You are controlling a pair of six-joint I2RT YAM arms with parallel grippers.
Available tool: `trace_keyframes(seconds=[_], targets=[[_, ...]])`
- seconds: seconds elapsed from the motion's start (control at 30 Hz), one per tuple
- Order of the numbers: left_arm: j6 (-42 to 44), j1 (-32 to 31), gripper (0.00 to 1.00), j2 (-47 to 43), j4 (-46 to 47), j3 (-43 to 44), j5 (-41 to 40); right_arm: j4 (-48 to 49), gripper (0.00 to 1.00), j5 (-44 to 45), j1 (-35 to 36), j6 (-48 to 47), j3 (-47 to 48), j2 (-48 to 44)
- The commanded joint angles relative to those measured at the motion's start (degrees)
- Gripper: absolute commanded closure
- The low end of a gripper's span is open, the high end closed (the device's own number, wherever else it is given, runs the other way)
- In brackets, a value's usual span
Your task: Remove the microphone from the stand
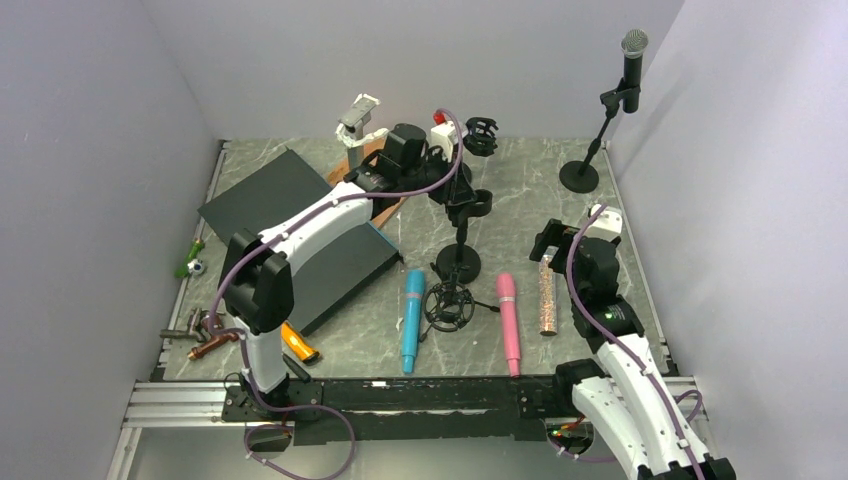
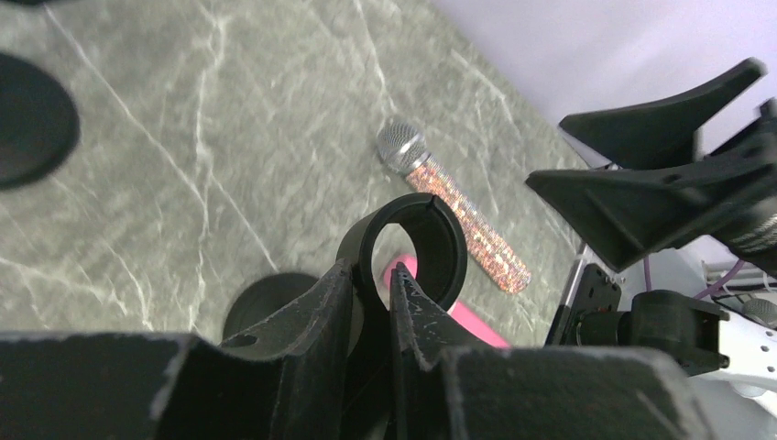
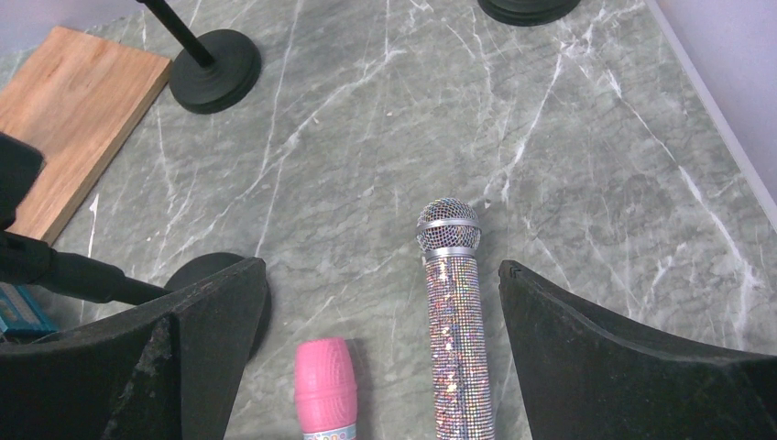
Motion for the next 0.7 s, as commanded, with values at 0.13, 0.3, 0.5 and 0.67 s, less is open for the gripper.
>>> trace_keyframes(seconds=[0.13,0.3,0.5,0.67], targets=[[1.85,0.45,0.73,3.37,-11.23,3.54,-1.12,2.62,0.0,0.77,0.08,-0.06,-0.01,0.33],[1.99,0.45,0.37,0.39,-15.36,12.2,-0.71,2.85,0.0,0.66,0.09,-0.05,-0.19,0.32],[4.81,3.24,0.35,1.85,-27.89,32.27,-0.82,2.98,0.0,0.69,0.08,-0.14,0.24,2.41],[3.21,4.28,0.35,-7.79,-23.95,24.49,-3.3,2.86,0.0,0.43,0.09,-0.03,0.29,3.34]])
